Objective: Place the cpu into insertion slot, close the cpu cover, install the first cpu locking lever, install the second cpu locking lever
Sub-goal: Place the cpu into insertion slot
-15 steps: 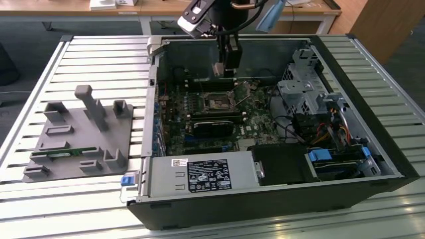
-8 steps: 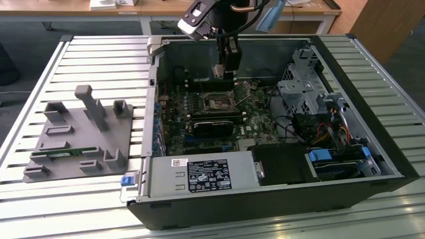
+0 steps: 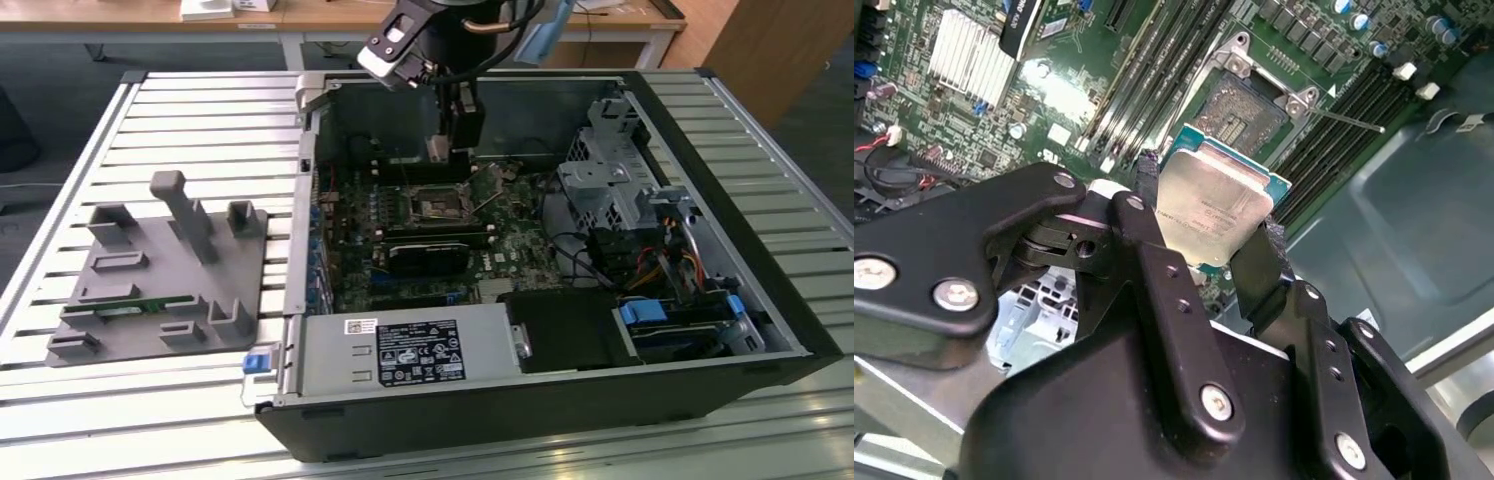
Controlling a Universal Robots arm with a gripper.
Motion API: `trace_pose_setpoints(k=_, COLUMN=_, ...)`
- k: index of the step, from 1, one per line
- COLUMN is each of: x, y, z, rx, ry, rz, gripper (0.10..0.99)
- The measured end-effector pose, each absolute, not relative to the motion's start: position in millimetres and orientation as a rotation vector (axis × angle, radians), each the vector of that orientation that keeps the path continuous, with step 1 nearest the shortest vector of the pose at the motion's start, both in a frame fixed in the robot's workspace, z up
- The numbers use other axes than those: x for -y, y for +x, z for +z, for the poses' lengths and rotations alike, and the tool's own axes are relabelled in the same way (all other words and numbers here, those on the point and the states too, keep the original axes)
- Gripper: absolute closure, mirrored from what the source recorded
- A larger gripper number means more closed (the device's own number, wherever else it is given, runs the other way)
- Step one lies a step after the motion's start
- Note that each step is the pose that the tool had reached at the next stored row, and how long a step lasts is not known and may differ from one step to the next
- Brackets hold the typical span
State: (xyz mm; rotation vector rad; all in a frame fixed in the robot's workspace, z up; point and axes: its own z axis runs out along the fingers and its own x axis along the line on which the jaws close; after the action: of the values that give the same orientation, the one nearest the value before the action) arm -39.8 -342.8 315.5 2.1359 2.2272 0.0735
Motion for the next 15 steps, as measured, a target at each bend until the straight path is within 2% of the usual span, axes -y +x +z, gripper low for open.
trace_pose_setpoints(k=15, x=336, y=-40, z=292, rx=-2.236, ry=2.126, rz=0.073, gripper=0.549)
